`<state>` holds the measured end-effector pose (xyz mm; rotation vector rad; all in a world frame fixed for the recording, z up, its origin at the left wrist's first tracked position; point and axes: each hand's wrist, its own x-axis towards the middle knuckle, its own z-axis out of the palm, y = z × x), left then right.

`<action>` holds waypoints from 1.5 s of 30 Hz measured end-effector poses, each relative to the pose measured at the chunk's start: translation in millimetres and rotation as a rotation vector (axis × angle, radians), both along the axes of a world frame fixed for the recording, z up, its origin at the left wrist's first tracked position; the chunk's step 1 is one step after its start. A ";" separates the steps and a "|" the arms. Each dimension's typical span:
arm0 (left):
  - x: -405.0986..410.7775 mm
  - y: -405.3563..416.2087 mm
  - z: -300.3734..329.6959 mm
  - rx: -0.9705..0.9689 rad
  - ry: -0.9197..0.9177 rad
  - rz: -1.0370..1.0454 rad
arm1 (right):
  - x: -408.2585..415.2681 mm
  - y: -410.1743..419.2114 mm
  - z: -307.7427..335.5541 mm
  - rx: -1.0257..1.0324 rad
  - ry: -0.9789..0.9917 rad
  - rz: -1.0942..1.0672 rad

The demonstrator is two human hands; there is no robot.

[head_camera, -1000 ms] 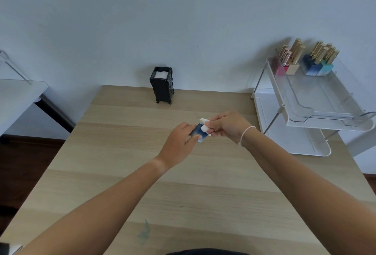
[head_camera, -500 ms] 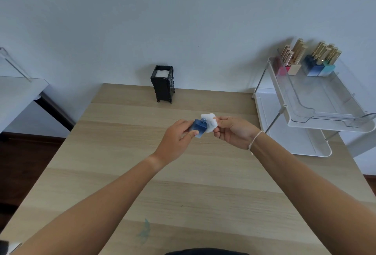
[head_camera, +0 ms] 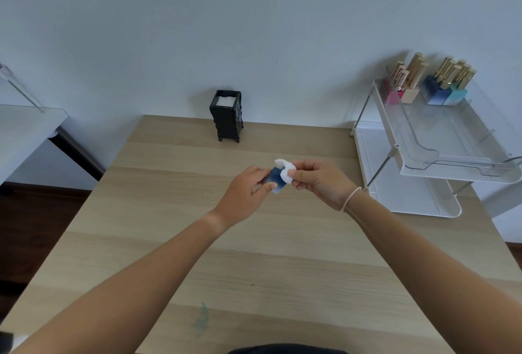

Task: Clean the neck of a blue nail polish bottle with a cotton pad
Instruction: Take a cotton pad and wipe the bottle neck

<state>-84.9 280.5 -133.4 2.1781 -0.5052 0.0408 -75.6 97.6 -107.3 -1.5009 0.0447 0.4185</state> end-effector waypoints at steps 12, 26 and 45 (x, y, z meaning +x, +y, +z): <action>-2.9 -19.6 -3.8 -0.039 0.022 0.116 | -7.9 19.5 -4.8 -0.405 -0.261 -0.307; 0.4 -22.9 -6.8 -0.037 -0.021 0.156 | -9.5 27.1 -10.6 -0.452 -0.219 -0.397; 8.5 -18.9 -4.7 0.031 -0.028 0.125 | -9.5 24.4 -8.5 -0.321 -0.169 -0.377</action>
